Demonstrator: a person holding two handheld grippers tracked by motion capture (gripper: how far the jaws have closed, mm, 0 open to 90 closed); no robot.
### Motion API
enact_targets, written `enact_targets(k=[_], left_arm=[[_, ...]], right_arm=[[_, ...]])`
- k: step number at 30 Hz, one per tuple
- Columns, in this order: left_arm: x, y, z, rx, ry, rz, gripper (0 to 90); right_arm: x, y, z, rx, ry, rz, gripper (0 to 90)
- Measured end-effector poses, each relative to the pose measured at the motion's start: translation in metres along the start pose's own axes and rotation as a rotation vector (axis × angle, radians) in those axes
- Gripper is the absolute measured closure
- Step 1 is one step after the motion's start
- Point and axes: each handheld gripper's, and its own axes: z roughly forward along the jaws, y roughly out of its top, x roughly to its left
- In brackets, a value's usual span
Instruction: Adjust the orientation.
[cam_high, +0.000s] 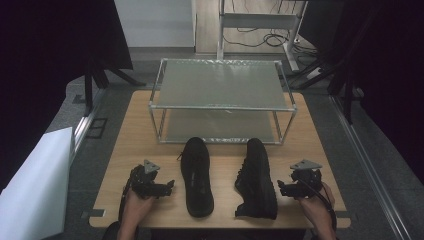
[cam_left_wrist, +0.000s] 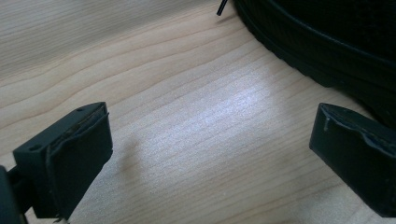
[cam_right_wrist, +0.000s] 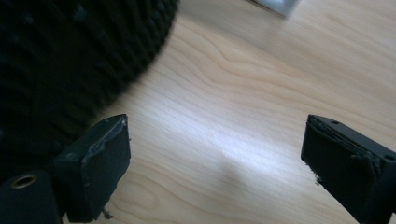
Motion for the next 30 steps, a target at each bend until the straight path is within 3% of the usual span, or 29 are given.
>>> enact_targets(k=[1,3,7,8,11,13,14,15,21,24,27,30], left_arm=[[0.000,0.000,0.000,0.000,0.000,0.000,0.0],[0.000,0.000,0.000,0.001,0.002,0.004,0.0],[0.000,0.000,0.000,0.002,-0.002,0.000,0.0],[0.000,0.000,0.000,0.003,-0.002,0.002,0.0],[0.000,0.000,0.000,0.002,-0.002,-0.001,0.0],[0.000,0.000,0.000,0.003,-0.002,0.002,0.0],[0.000,0.000,0.000,0.004,-0.003,0.002,0.0],[0.000,0.000,0.001,0.006,-0.004,0.004,0.0],[0.000,0.000,0.000,0.006,-0.007,0.001,0.0],[0.000,-0.001,0.001,0.010,-0.007,0.000,0.0],[-0.001,-0.001,0.002,0.016,-0.005,0.004,0.0],[-0.001,-0.001,0.002,0.017,-0.005,0.001,0.0]], right_arm=[[0.000,0.000,0.000,0.000,0.000,0.000,8.6],[-0.008,0.005,-0.011,-0.078,0.061,0.072,8.7],[-0.009,0.010,-0.017,-0.119,0.086,0.079,7.7],[-0.008,0.012,-0.019,-0.144,0.143,0.096,6.6],[-0.006,0.016,-0.021,-0.164,0.179,0.107,5.7],[-0.001,0.025,-0.026,-0.205,0.250,0.127,3.5],[-0.001,0.025,-0.026,-0.205,0.250,0.127,3.5],[0.004,0.031,-0.028,-0.224,0.282,0.128,2.2],[0.017,0.034,-0.012,-0.174,0.277,0.093,0.0],[0.013,0.032,-0.011,-0.163,0.293,0.131,0.0],[0.006,0.029,-0.016,-0.167,0.246,0.122,0.0],[0.002,0.026,-0.018,-0.173,0.241,0.135,0.0]])
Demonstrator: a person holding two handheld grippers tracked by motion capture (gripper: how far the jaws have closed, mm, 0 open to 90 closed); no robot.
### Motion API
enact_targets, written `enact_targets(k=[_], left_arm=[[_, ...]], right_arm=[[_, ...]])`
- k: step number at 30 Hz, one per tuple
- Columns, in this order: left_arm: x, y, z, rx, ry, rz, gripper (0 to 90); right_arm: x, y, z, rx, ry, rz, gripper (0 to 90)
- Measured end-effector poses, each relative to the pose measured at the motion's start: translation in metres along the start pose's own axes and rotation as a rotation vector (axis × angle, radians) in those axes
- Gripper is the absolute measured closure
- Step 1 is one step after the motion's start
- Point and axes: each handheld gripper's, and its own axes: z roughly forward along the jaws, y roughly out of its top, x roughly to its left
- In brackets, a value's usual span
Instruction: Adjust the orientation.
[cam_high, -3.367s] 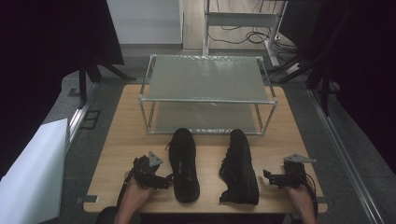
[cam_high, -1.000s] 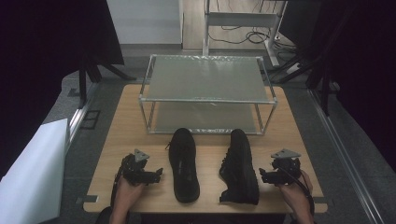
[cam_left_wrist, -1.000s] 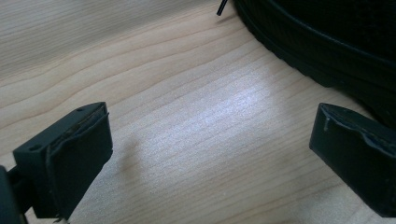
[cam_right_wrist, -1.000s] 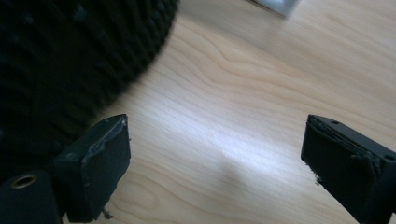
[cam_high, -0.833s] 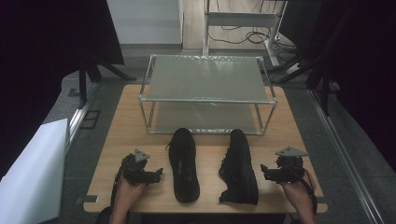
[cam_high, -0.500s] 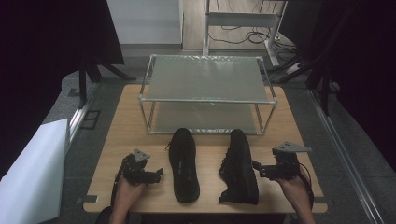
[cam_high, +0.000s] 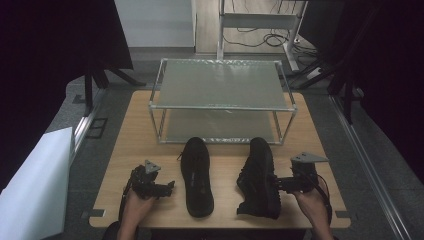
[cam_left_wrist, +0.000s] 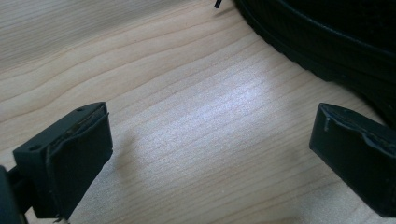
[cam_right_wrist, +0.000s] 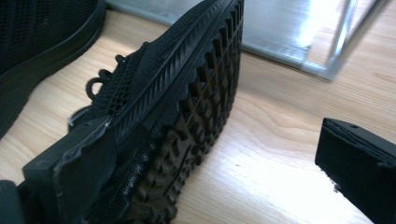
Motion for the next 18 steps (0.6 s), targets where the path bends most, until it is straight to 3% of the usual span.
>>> enact_targets(k=[4,8,18], left_arm=[[0.000,0.000,0.000,0.006,0.004,0.002,0.0],[0.000,0.000,0.001,0.008,0.007,0.001,0.0],[0.000,0.001,0.003,0.020,0.008,0.006,0.0]], right_arm=[[-0.009,-0.004,-0.005,-0.014,-0.008,0.032,0.0],[-0.021,-0.010,-0.014,-0.019,-0.072,0.061,0.2],[-0.037,-0.021,-0.024,-0.007,-0.116,0.106,7.6]])
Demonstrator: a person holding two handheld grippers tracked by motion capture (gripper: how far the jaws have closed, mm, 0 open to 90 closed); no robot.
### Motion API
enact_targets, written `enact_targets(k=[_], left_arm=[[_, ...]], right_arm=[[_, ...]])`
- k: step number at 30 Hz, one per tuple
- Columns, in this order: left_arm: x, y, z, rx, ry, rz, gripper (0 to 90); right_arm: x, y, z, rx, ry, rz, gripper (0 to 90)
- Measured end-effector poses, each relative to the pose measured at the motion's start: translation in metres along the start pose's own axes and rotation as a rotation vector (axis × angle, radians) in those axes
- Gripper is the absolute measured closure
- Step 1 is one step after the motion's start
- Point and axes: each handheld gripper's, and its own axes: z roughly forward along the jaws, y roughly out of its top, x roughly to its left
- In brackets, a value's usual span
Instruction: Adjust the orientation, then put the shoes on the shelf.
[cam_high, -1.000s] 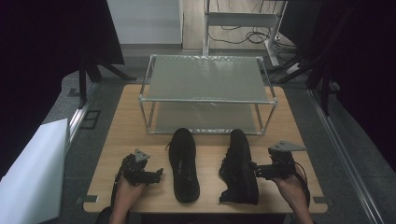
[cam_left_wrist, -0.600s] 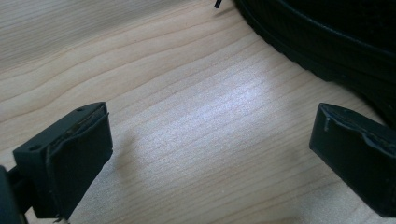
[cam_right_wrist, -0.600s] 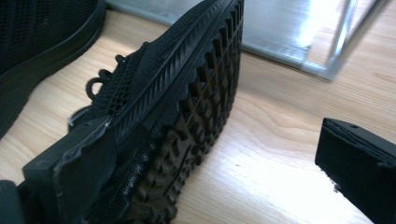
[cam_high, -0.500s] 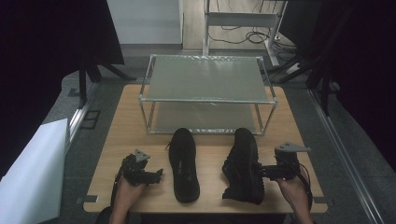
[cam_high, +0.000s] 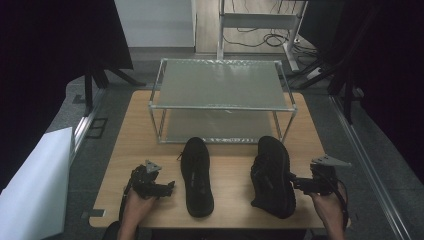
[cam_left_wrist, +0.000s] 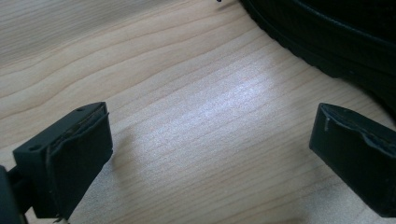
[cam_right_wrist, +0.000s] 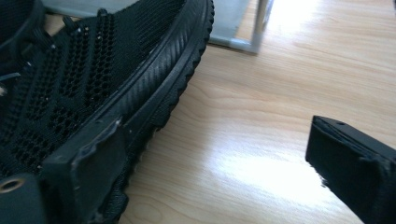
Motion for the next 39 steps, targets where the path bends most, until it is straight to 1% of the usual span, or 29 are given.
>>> enact_targets(k=[1,3,5,6,7,8,9,10,11,12,14,15,17,19,21,24,26,27,28,29,30,32,35,36,37,38,39], left_arm=[[0.000,0.000,0.000,0.000,0.000,0.001,0.0],[0.000,0.000,0.001,0.000,0.000,0.003,0.0],[-0.001,0.001,0.001,0.001,0.000,0.003,0.0],[-0.002,0.001,0.001,0.001,0.000,0.004,0.0],[-0.001,0.001,0.001,0.002,-0.001,0.004,0.0],[-0.001,0.001,0.001,0.002,-0.001,0.004,0.0],[-0.001,0.001,0.000,0.001,0.000,0.003,0.0],[-0.001,0.001,0.000,0.001,0.000,0.003,0.0],[-0.001,0.001,0.000,-0.001,0.000,-0.001,0.0],[-0.001,0.001,0.000,-0.001,0.000,-0.001,0.0],[-0.001,0.001,0.000,0.001,-0.007,-0.009,0.0],[-0.001,0.001,0.000,0.002,-0.012,-0.016,0.0],[-0.002,0.002,-0.002,-0.001,-0.016,-0.024,0.0],[-0.004,0.004,-0.006,-0.013,-0.020,-0.022,0.2],[-0.006,0.006,-0.009,-0.028,-0.026,-0.025,0.8],[-0.010,0.009,-0.014,-0.054,-0.036,-0.030,1.6],[-0.012,0.010,-0.016,-0.063,-0.042,-0.031,1.8],[-0.014,0.011,-0.018,-0.071,-0.045,-0.030,2.0],[-0.018,0.014,-0.023,-0.095,-0.054,-0.034,1.9],[-0.018,0.014,-0.023,-0.095,-0.054,-0.034,2.0],[-0.023,0.017,-0.027,-0.119,-0.077,-0.039,1.9],[-0.030,0.021,-0.030,-0.140,-0.096,-0.036,1.7],[-0.041,0.027,-0.033,-0.158,-0.117,-0.018,0.9],[-0.041,0.027,-0.033,-0.158,-0.117,-0.018,0.6],[-0.044,0.029,-0.034,-0.160,-0.128,-0.013,0.6],[-0.050,0.032,-0.033,-0.159,-0.147,-0.007,0.0],[-0.050,0.032,-0.033,-0.159,-0.147,-0.007,0.0]], right_arm=[[-0.004,-0.003,-0.001,0.003,-0.007,0.010,10.5],[-0.008,-0.006,-0.001,0.005,-0.019,0.016,13.5],[-0.010,-0.008,-0.001,0.012,-0.026,0.021,13.8],[-0.015,-0.013,0.002,0.025,-0.035,0.031,14.4],[-0.017,-0.016,0.005,0.036,-0.031,0.038,14.5],[-0.017,-0.016,0.005,0.036,-0.031,0.038,14.5],[-0.022,-0.022,0.014,0.078,-0.028,0.043,13.6],[-0.022,-0.022,0.014,0.078,-0.028,0.043,13.6],[-0.028,-0.028,0.020,0.094,-0.013,0.065,13.5],[-0.030,-0.030,0.022,0.100,0.000,0.075,13.5],[-0.033,-0.032,0.023,0.090,0.012,0.079,13.2],[-0.033,-0.032,0.023,0.090,0.012,0.079,13.2],[-0.033,-0.031,0.019,0.070,0.027,0.086,12.8],[-0.031,-0.030,0.015,0.055,0.039,0.091,12.3],[-0.029,-0.029,0.012,0.040,0.047,0.084,11.8],[-0.027,-0.027,0.007,0.020,0.071,0.093,10.5],[-0.026,-0.027,0.005,0.011,0.076,0.099,10.4],[-0.024,-0.026,0.002,0.000,0.092,0.100,10.0],[-0.023,-0.026,0.001,-0.003,0.101,0.102,9.5],[-0.021,-0.025,-0.001,-0.008,0.110,0.101,9.2],[-0.020,-0.025,-0.002,-0.011,0.120,0.100,9.1],[-0.018,-0.023,-0.003,-0.017,0.136,0.103,8.7],[-0.014,-0.021,-0.001,-0.018,0.155,0.103,8.4],[-0.013,-0.020,0.000,-0.017,0.158,0.098,8.3],[-0.013,-0.020,0.000,-0.017,0.158,0.098,8.3],[-0.009,-0.018,0.004,-0.007,0.165,0.092,7.8],[-0.009,-0.018,0.004,-0.007,0.165,0.092,7.8]])
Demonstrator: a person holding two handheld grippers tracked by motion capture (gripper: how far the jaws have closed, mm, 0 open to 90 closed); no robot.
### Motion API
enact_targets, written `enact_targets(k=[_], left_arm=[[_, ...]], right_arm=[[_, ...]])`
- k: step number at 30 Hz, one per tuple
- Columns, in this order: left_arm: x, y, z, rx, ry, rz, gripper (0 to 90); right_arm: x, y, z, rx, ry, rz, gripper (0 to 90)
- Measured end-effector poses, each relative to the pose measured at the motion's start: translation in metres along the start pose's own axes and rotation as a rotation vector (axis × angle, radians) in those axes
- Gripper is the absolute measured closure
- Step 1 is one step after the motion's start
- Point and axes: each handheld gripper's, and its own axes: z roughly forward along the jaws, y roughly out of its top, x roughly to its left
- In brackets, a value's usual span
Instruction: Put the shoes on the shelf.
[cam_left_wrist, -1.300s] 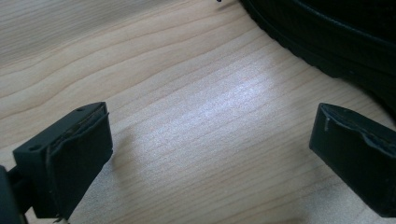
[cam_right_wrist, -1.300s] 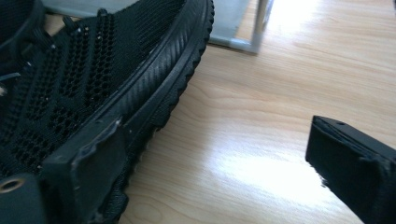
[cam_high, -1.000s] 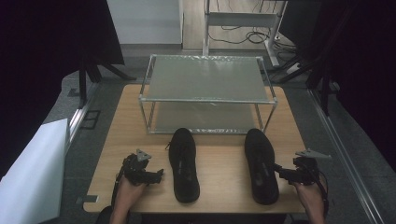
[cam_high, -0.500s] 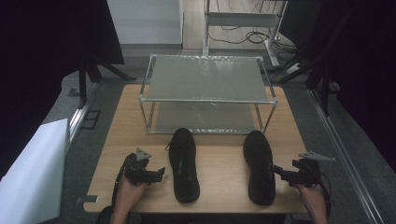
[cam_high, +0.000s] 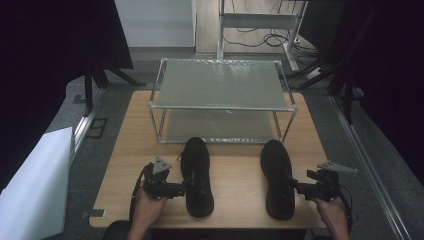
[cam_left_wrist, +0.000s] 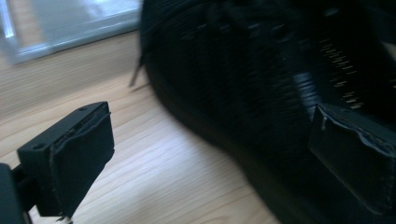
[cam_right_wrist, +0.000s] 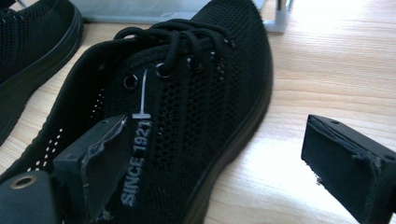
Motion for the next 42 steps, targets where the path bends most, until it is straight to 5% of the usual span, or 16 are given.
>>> enact_targets(k=[10,16,24,25,26,28,33,36,37,38,40,42], left_arm=[[-0.015,0.006,0.017,0.022,-0.043,-0.018,0.0],[-0.024,0.009,0.033,0.062,-0.017,-0.011,0.0],[-0.020,0.014,0.053,0.095,0.081,-0.005,4.1],[-0.019,0.015,0.052,0.081,0.087,-0.012,16.1],[-0.019,0.015,0.052,0.081,0.087,-0.012,20.4],[-0.015,0.016,0.046,0.067,0.138,0.023,37.0],[-0.001,0.012,0.040,0.046,0.109,-0.015,60.6],[0.005,0.010,0.035,0.029,0.124,-0.024,73.1],[0.015,0.006,0.031,0.005,0.094,-0.079,75.7],[0.015,0.006,0.031,0.005,0.094,-0.079,77.1],[0.028,0.002,0.028,-0.021,0.024,-0.144,77.6],[0.039,-0.002,0.024,-0.036,-0.037,-0.201,78.2]], right_arm=[[0.018,0.007,0.027,0.077,0.024,-0.054,8.4],[0.019,0.007,0.044,0.121,-0.040,-0.073,5.9],[0.022,0.008,0.053,0.127,-0.121,-0.085,18.4],[0.023,0.009,0.051,0.106,-0.168,-0.112,29.4],[0.023,0.009,0.051,0.106,-0.168,-0.112,29.4],[0.026,0.011,0.049,0.095,-0.234,-0.181,45.1],[0.024,0.010,0.046,0.084,-0.295,-0.225,66.9],[0.018,0.009,0.042,0.056,-0.283,-0.175,72.7],[0.016,0.008,0.041,0.046,-0.276,-0.154,73.4],[0.014,0.008,0.040,0.038,-0.266,-0.132,74.2],[0.011,0.008,0.038,0.030,-0.255,-0.108,74.7],[0.004,0.007,0.035,0.012,-0.214,-0.034,75.3]])
